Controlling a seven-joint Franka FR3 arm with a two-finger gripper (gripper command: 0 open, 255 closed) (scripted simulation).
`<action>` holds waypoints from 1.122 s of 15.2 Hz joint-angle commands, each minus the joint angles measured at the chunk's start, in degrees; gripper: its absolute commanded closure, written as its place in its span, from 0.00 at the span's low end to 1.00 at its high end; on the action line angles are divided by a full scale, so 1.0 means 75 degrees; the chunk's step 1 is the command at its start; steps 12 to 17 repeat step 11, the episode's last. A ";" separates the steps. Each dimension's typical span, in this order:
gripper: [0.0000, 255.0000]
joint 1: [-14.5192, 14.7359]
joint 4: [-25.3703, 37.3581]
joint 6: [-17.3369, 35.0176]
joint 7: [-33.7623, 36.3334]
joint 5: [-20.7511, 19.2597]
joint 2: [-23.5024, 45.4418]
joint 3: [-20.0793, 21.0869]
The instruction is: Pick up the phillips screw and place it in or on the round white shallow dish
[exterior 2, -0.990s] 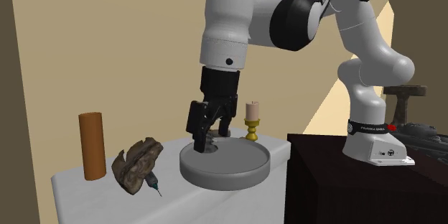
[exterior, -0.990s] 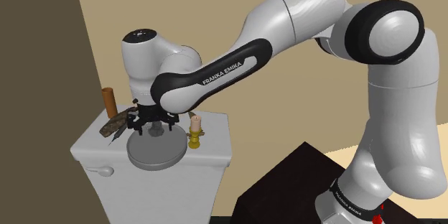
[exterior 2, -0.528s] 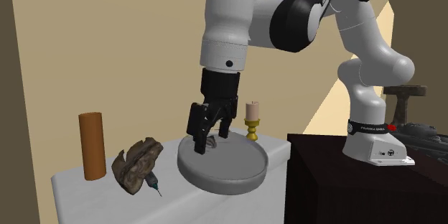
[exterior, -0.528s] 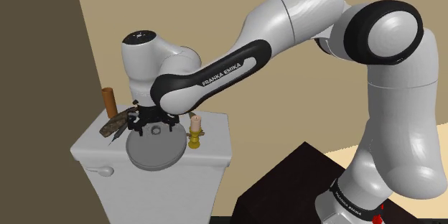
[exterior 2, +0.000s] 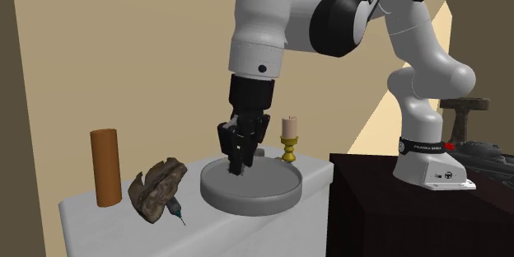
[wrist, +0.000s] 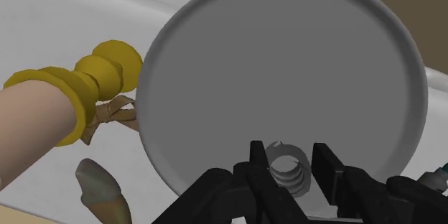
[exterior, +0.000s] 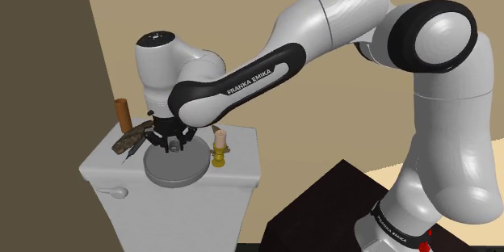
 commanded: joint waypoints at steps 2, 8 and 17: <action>1.00 -0.0016 -0.0074 -0.0008 -0.0009 0.0007 0.0021 -0.0008; 1.00 -0.0060 0.0136 -0.0466 -0.0187 0.0187 -0.0260 0.0082; 0.00 -0.0054 0.0150 -0.0459 -0.0180 0.0184 -0.0270 0.0087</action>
